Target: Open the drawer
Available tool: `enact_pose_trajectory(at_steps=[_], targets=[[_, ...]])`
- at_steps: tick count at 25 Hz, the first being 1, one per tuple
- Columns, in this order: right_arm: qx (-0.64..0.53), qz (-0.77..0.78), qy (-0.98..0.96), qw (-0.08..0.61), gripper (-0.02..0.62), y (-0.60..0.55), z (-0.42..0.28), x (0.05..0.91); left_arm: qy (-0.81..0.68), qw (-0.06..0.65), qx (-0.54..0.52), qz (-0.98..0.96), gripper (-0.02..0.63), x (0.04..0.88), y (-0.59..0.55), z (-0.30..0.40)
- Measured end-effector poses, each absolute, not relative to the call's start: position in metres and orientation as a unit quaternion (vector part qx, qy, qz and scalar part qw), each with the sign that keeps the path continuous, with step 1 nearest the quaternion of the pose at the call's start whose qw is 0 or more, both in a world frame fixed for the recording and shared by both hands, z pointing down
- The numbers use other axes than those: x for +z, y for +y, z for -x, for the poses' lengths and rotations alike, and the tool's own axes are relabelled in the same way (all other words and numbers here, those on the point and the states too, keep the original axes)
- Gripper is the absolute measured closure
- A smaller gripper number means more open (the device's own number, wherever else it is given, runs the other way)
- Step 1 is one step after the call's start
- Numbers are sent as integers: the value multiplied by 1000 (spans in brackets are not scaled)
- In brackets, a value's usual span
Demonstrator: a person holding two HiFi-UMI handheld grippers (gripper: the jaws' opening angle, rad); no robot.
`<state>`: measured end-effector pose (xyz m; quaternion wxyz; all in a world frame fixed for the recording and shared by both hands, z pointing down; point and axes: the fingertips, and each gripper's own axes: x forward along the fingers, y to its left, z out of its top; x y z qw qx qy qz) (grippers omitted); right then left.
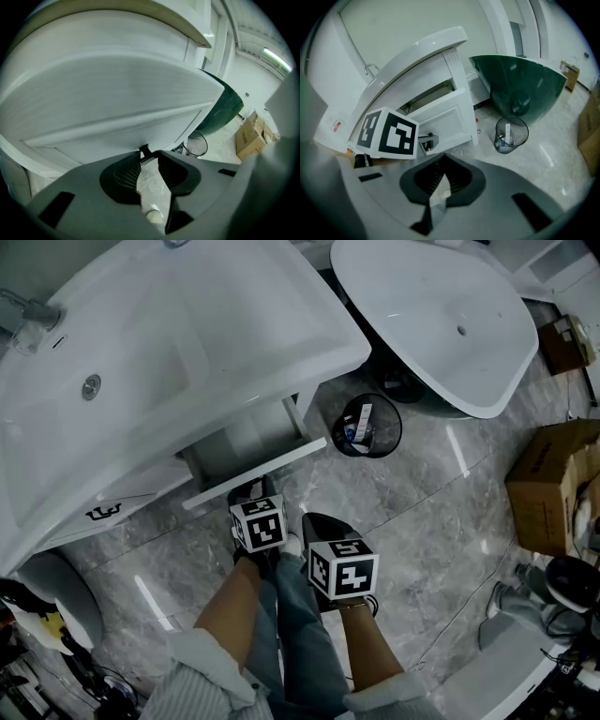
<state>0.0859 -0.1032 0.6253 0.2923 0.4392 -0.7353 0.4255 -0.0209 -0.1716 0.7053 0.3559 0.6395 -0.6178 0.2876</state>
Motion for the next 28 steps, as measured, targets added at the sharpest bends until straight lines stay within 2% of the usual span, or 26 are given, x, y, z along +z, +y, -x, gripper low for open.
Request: enact_pose_trajectory(at_steps=[28], targets=[[429, -451, -727, 290, 586, -110, -97, 625, -615, 373, 299, -628, 482, 711, -143, 7]])
